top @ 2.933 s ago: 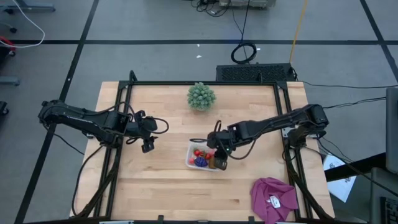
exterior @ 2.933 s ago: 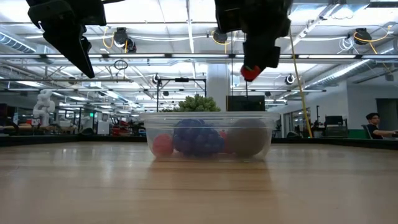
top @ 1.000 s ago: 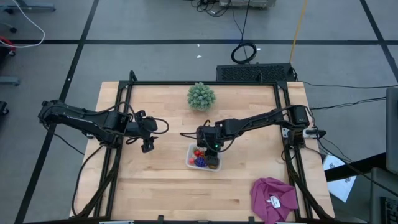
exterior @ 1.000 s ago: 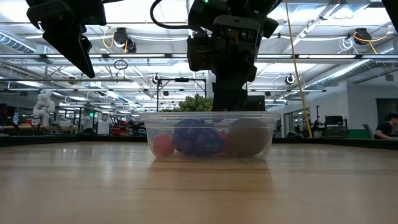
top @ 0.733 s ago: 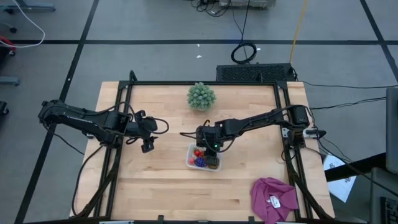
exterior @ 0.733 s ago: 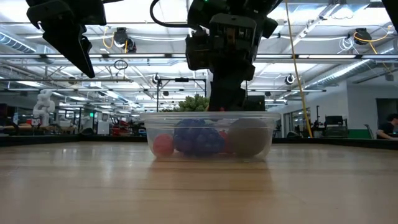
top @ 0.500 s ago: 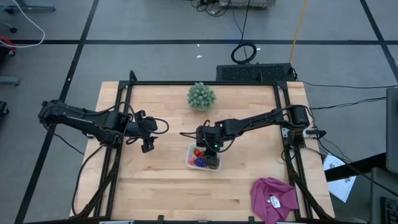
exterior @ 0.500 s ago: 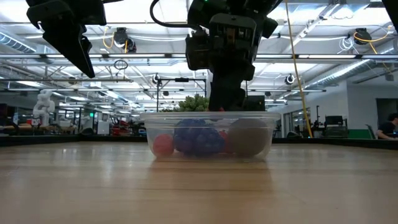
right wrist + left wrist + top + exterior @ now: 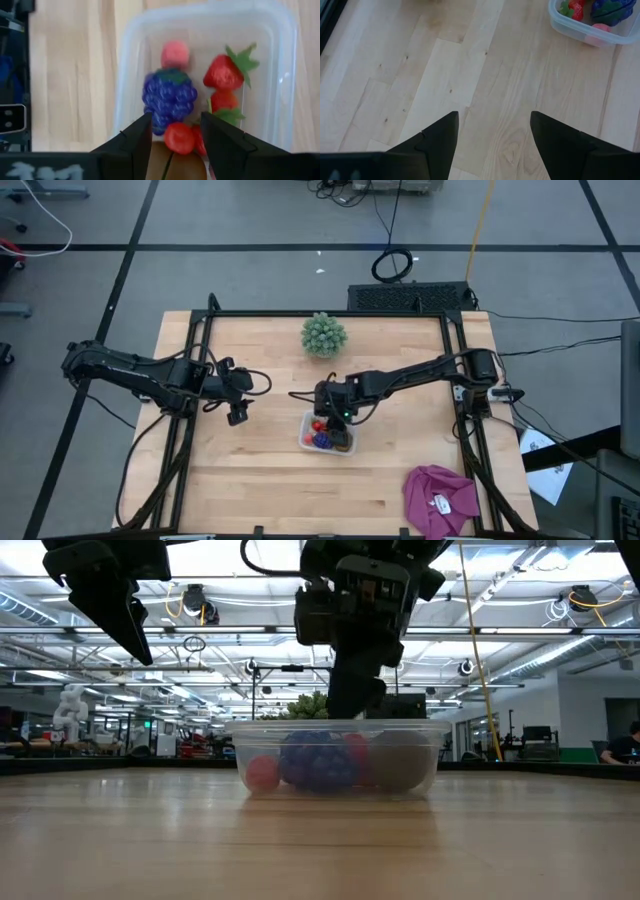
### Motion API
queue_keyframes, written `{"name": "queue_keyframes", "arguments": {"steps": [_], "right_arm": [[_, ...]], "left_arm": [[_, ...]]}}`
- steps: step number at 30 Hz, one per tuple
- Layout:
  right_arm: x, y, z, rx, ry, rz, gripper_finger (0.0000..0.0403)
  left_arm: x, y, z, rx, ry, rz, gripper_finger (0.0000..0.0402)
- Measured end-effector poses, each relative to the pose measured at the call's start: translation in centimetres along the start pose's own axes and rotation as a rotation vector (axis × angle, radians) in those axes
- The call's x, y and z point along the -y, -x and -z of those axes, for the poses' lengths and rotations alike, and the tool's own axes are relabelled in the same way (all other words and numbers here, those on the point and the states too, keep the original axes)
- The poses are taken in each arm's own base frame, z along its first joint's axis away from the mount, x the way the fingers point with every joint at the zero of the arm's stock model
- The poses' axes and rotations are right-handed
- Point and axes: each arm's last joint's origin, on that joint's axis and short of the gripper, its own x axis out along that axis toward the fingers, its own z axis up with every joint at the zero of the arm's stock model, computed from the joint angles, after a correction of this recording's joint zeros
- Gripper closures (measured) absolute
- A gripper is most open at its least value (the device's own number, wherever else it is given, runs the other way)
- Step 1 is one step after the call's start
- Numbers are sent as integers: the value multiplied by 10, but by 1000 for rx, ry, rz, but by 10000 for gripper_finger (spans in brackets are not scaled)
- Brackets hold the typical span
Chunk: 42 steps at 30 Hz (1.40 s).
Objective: Pick and placing Produce into tupperware
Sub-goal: Return to Home Position
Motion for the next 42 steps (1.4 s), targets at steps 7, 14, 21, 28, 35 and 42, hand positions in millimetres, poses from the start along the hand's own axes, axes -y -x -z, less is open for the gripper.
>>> {"name": "queue_keyframes", "arguments": {"steps": [7,14,21,28,35,42], "right_arm": [[-10,21,-6,86,83,-22,243],[-15,48,1,85,69,88,243],[-10,73,33,-157,-107,289,258],[-8,86,48,-257,-177,405,270],[-8,88,48,-265,-97,396,271],[-5,114,53,-207,-46,575,271]], "left_arm": [[0,0,0,1,1,0,149],[0,0,-1,8,3,3,149],[0,0,-1,7,2,3,149],[0,0,-1,7,-27,3,149],[0,3,-7,94,-114,-8,149],[-20,49,-11,323,-45,-51,149]]}}
